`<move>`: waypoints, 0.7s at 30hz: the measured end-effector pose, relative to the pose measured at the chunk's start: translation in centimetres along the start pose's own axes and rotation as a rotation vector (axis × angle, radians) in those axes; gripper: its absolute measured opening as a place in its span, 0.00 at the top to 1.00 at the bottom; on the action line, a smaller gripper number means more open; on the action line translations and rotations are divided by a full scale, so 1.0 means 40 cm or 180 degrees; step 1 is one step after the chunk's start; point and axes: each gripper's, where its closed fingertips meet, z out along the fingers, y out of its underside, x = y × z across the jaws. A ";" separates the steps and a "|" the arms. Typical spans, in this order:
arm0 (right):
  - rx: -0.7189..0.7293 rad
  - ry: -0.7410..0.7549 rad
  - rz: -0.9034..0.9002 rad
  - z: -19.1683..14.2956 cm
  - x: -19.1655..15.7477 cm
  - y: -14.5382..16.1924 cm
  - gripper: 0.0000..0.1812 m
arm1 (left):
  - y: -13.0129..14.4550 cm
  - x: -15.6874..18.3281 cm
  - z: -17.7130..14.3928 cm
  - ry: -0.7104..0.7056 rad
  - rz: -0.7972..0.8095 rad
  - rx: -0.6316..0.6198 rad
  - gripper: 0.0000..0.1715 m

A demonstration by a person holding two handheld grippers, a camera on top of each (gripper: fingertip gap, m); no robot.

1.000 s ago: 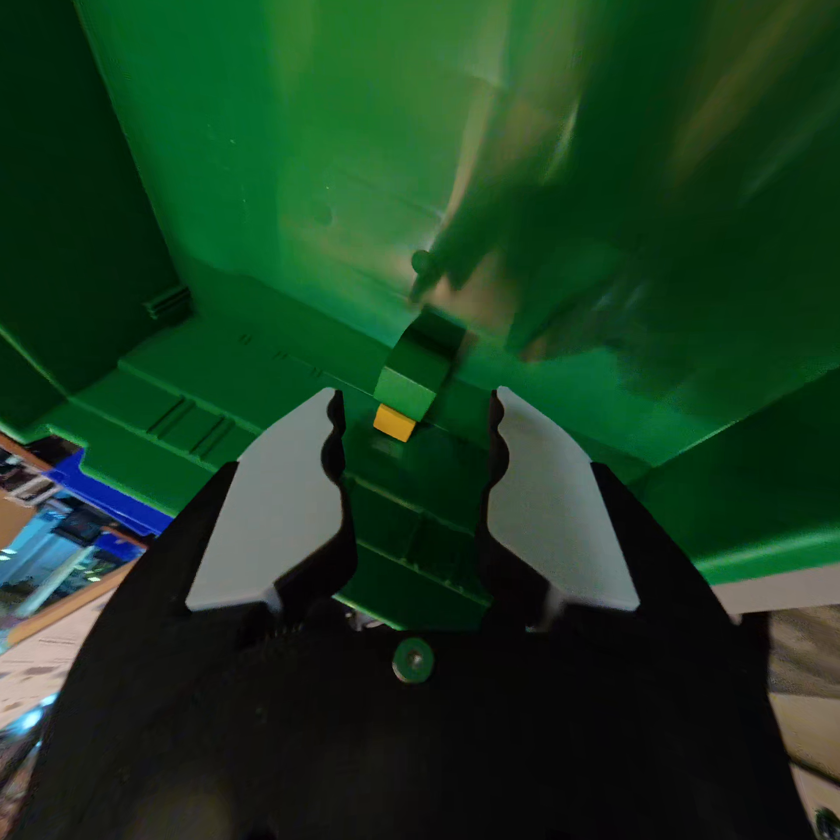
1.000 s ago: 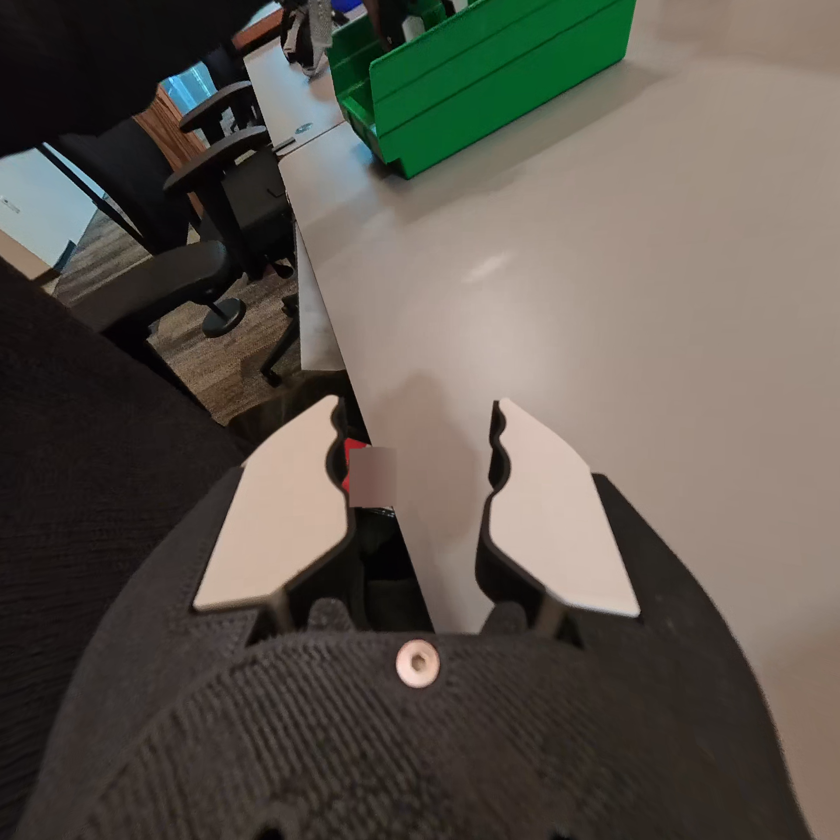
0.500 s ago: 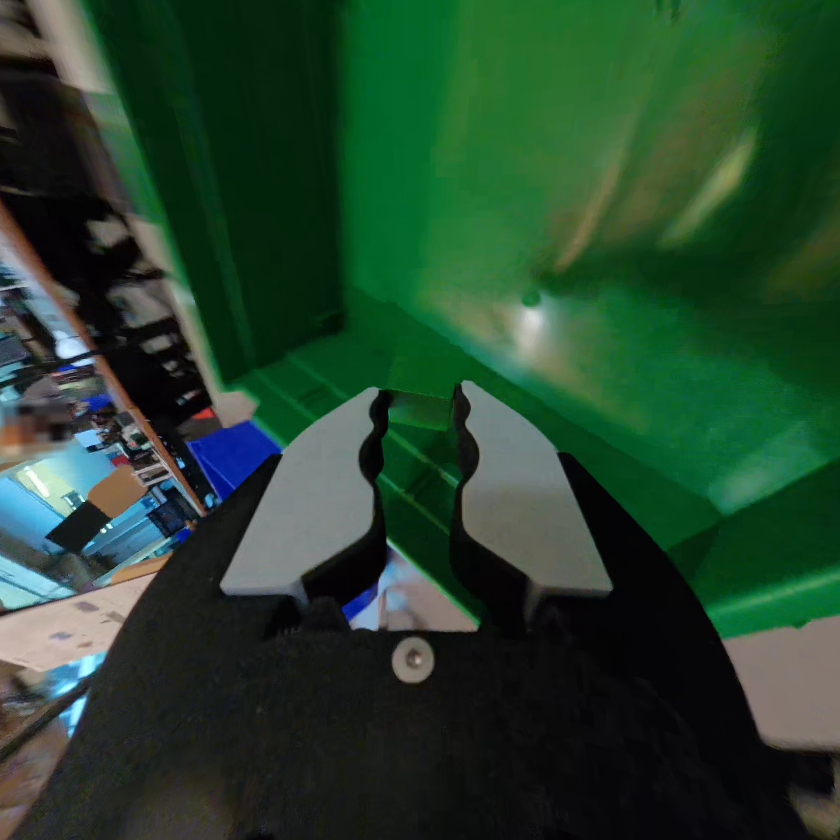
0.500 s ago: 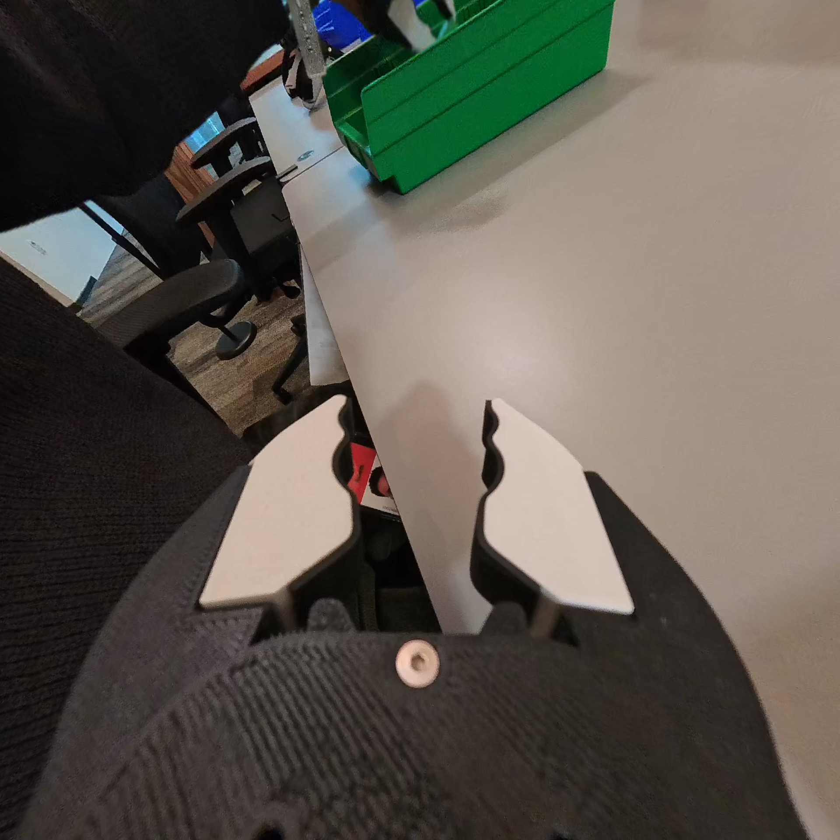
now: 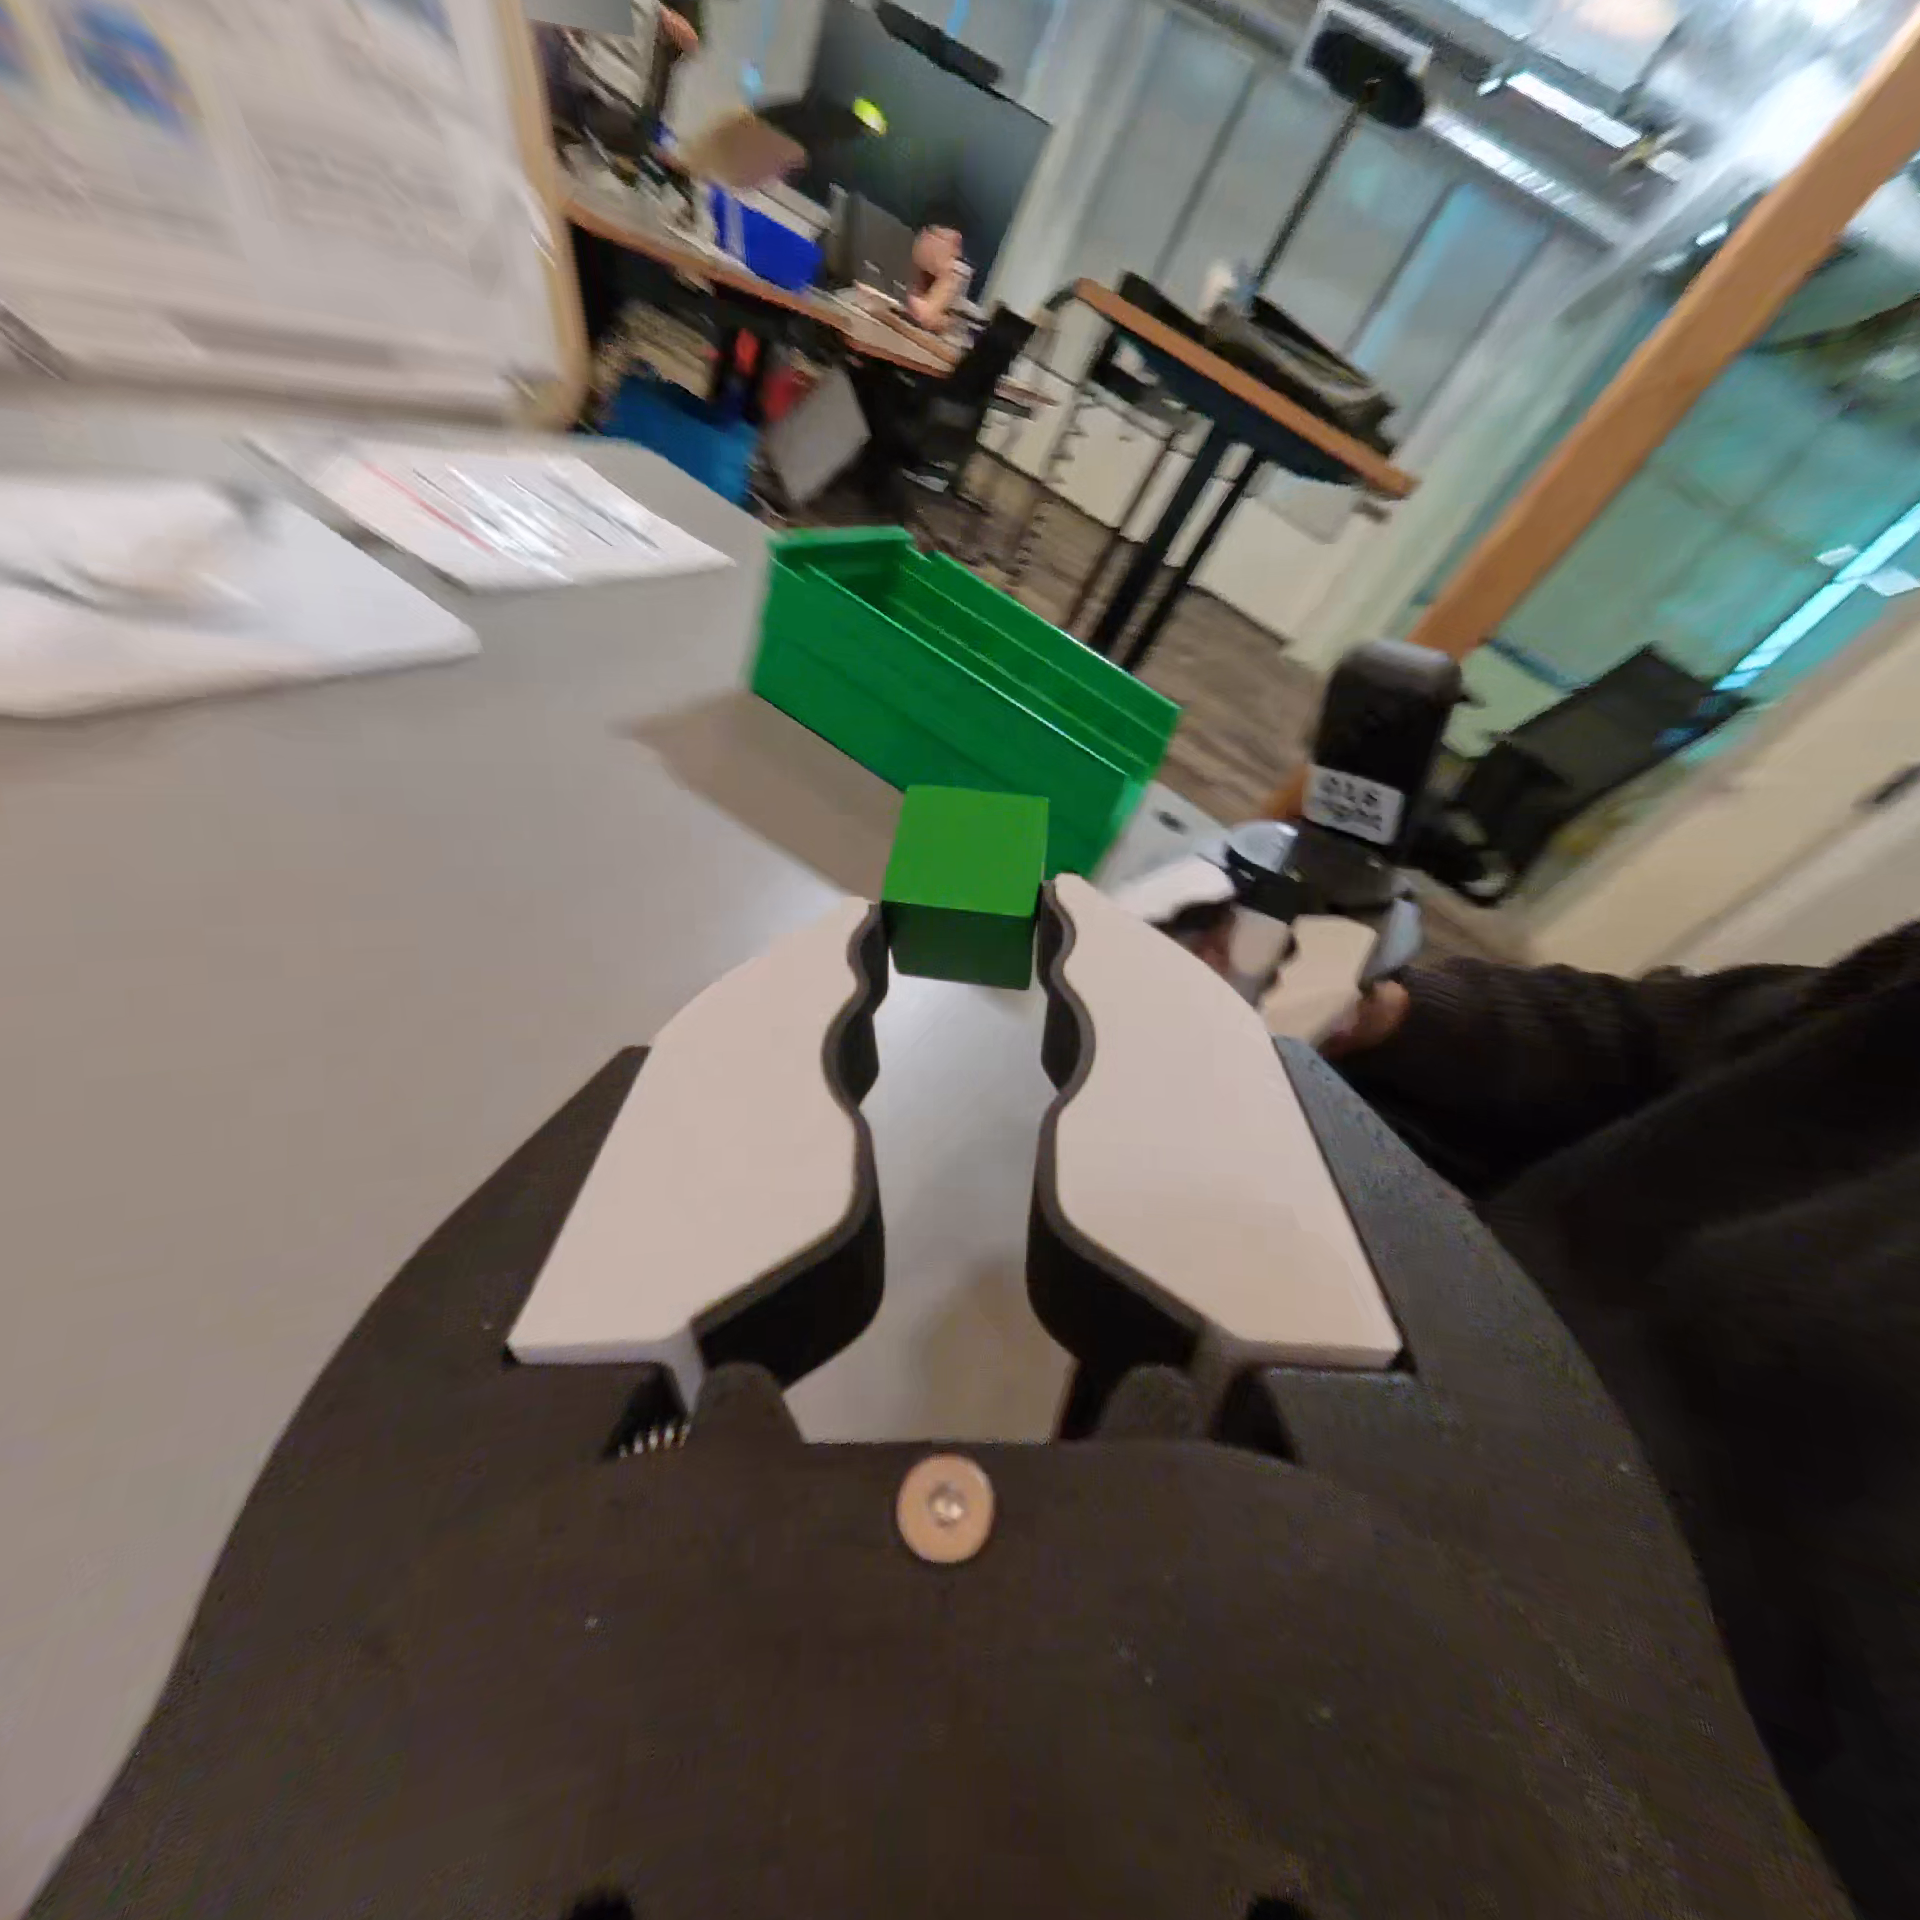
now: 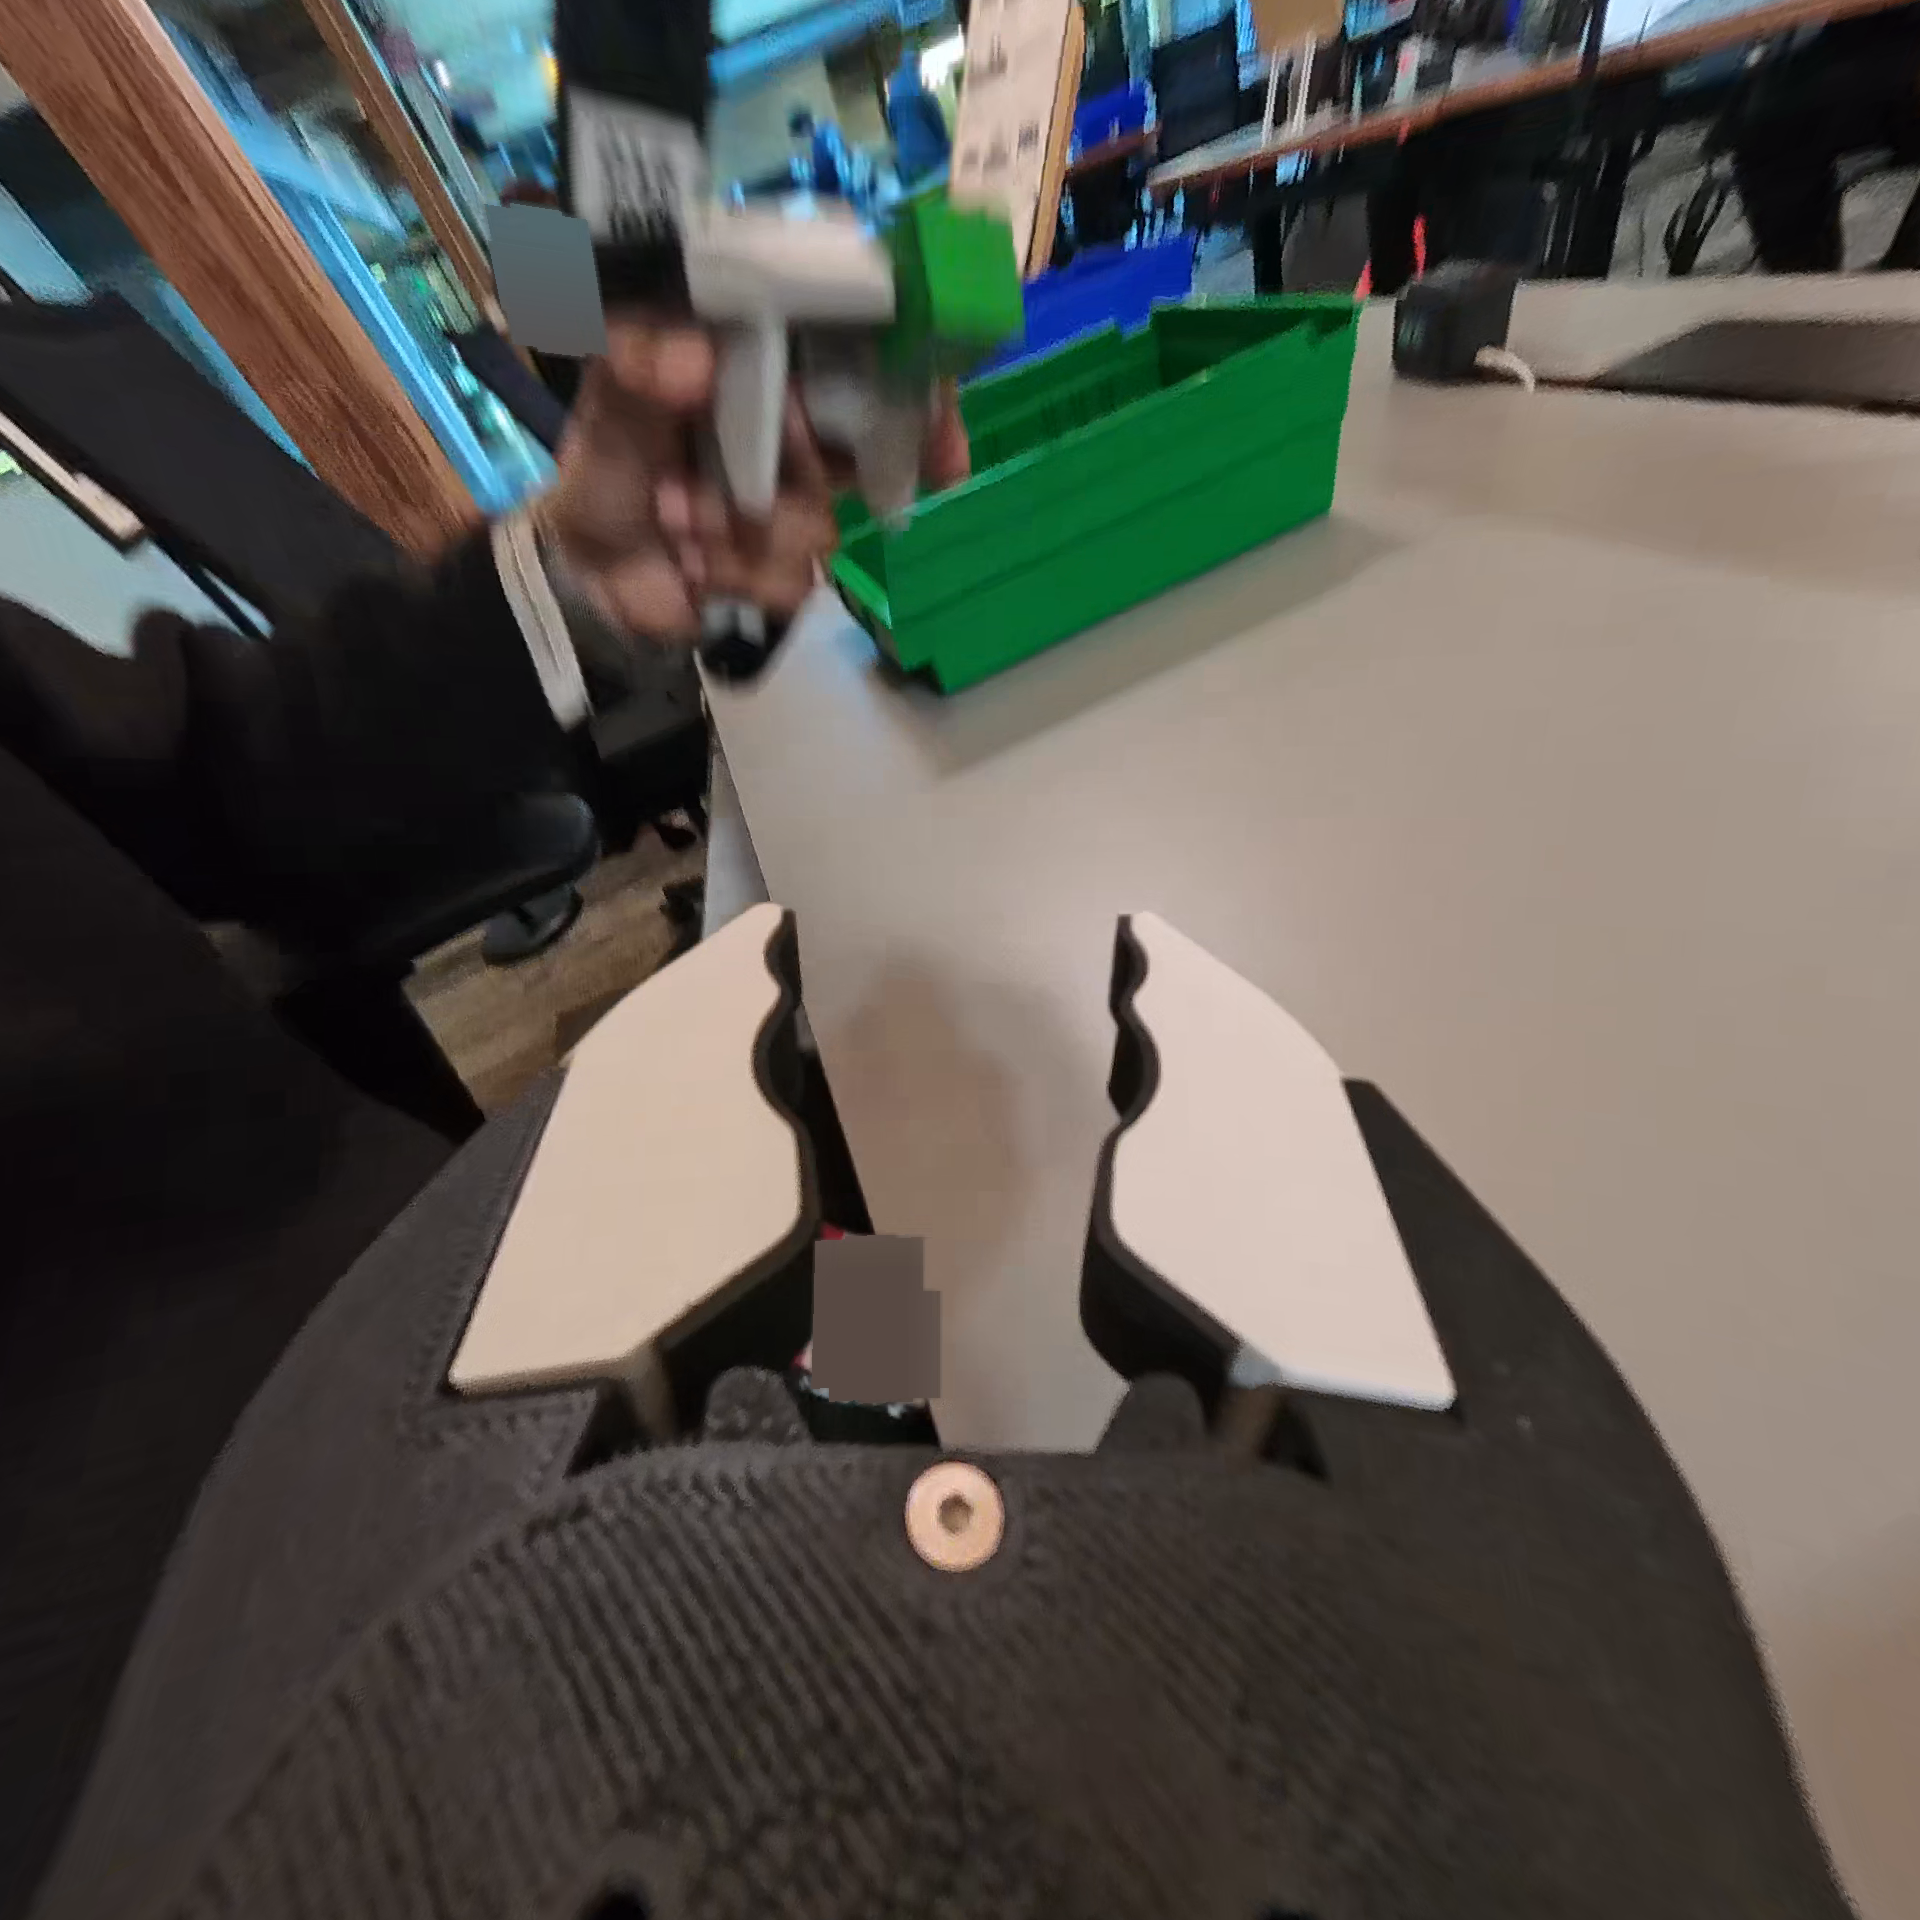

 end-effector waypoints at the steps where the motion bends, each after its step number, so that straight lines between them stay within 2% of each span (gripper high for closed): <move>1: 0.0103 0.0003 0.0069 -0.003 0.001 -0.012 0.68 | 0.050 0.018 0.033 0.0151 -0.0176 -0.0048 0.83; 4: 0.0236 -0.0116 0.0437 -0.011 0.003 -0.011 0.68 | 0.192 0.061 0.102 0.0479 -0.0621 -0.0473 0.83; 8: 0.0234 -0.0197 0.0899 -0.010 0.029 0.020 0.74 | 0.283 0.087 0.146 0.0614 -0.0804 -0.0816 0.84; 12: 0.0072 -0.0209 0.1130 0.005 0.047 0.059 0.70 | 0.335 0.102 0.159 0.0679 -0.0764 -0.1050 0.83; 21: -0.0295 -0.0416 0.1163 0.039 0.020 0.121 0.76 | 0.360 0.095 0.160 0.0811 -0.1004 -0.1123 0.83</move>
